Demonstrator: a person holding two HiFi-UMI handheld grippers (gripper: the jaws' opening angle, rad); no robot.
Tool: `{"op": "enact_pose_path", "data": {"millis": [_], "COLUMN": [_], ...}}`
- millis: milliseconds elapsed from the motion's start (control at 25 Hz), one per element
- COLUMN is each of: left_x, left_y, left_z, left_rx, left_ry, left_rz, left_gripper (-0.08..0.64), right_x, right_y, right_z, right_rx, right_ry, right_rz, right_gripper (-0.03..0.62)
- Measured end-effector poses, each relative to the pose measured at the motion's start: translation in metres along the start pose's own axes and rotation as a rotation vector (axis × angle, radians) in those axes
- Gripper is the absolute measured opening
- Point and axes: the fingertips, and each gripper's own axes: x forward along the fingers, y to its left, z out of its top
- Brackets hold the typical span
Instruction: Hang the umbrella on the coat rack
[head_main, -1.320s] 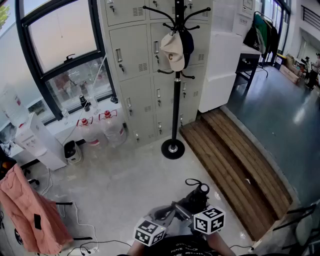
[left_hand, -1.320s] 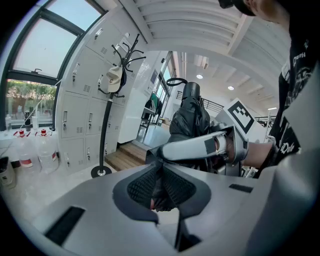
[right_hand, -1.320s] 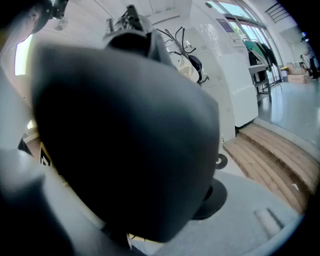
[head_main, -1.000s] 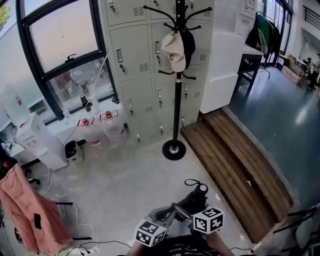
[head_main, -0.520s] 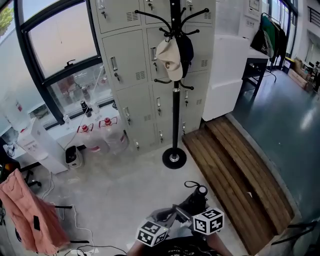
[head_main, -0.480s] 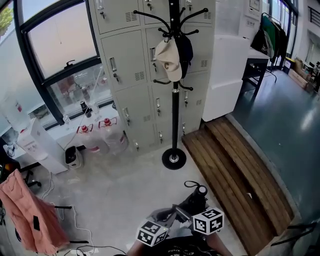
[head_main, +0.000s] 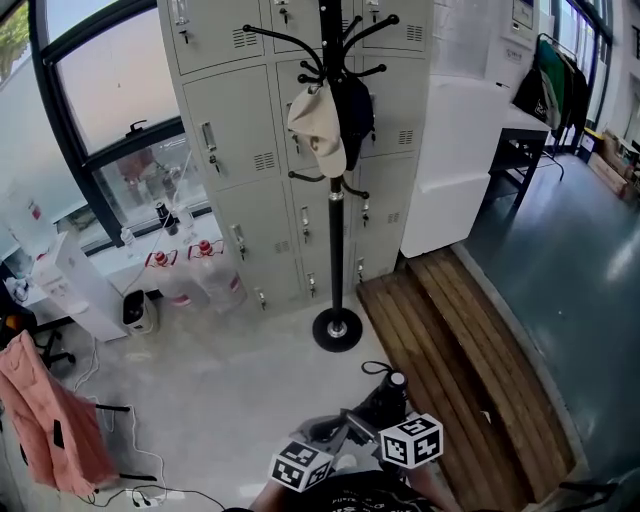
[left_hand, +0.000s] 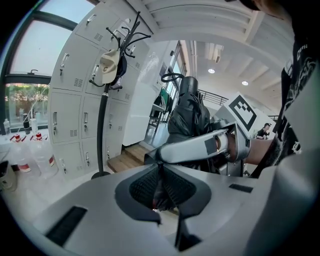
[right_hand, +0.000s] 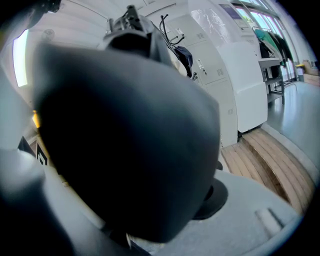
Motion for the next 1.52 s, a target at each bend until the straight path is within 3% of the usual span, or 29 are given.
{"op": "enact_pose_path", "data": {"millis": [320, 720, 920, 1120, 1360, 1520], "left_x": [0.024, 0.028, 0.033, 0.047, 0.063, 0.073], "left_y": [0.001, 0.025, 0.046, 0.072, 0.108, 0.134], "left_z": [0.005, 0.014, 0.022, 0.024, 0.050, 0.065], "left_rx": [-0.069, -0.084, -0.100, -0.093, -0.096, -0.073], "left_ry": [-0.003, -0.023, -0.030, 0.017, 0.023, 0.036], "left_rz": [0.056, 0.102, 0.095, 0.100, 0.050, 0.014], "left_gripper": [0.029, 0.028, 0.028, 0.028, 0.028, 0.028], "right_x": [0.001, 0.013, 0.025, 0.043, 0.070, 0.097], "right_y": [-0.027, -0.048, -0.046, -0.057, -0.071, -0.075], "right_z": [0.005, 0.004, 0.014, 0.029, 0.049, 0.070], "right_rx": [-0.019, -0.003, -0.005, 0.005, 0.021, 0.053], "right_ry": [0.022, 0.037, 0.038, 0.034, 0.055, 0.033], "right_rz": [0.011, -0.039, -0.039, -0.071, -0.111, -0.095], "right_gripper": [0.295, 0.295, 0.295, 0.295, 0.295, 0.295]}}
